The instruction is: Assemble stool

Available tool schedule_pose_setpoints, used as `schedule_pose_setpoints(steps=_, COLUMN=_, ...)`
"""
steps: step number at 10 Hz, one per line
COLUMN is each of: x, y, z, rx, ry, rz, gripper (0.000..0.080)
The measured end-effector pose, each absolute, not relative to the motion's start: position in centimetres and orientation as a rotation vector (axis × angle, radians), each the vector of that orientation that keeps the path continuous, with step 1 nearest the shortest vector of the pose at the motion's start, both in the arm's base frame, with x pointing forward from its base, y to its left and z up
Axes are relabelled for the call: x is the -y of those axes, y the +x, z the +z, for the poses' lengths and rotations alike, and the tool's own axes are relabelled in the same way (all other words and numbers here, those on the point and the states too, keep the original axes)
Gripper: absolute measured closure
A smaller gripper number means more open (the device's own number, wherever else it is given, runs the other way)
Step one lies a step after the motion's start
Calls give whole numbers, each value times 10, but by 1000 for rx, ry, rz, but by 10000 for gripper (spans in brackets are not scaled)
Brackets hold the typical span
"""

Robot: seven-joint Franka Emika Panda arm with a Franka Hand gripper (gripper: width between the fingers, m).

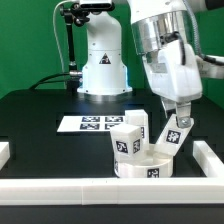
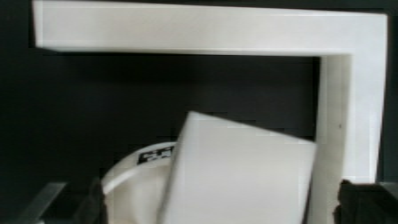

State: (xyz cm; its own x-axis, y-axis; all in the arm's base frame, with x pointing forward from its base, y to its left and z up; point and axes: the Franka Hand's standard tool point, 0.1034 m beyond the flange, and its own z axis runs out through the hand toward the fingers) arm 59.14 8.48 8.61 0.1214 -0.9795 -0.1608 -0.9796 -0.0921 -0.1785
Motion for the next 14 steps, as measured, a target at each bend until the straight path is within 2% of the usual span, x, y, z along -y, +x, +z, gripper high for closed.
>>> schedule_pose_setpoints(steps=4, x=-94, y=601, z=100, rx=-1565, ry=-2462, rz=-85, gripper=150)
schedule_pose_setpoints(steps=9, x=-92, y=601, z=98, rx=-1162, ry=-2689, rz=-138, gripper=150)
schedule_pose_setpoints(steps=14, x=-79, y=600, z=96, rx=-168, ry=-3008, rz=-226, gripper=150)
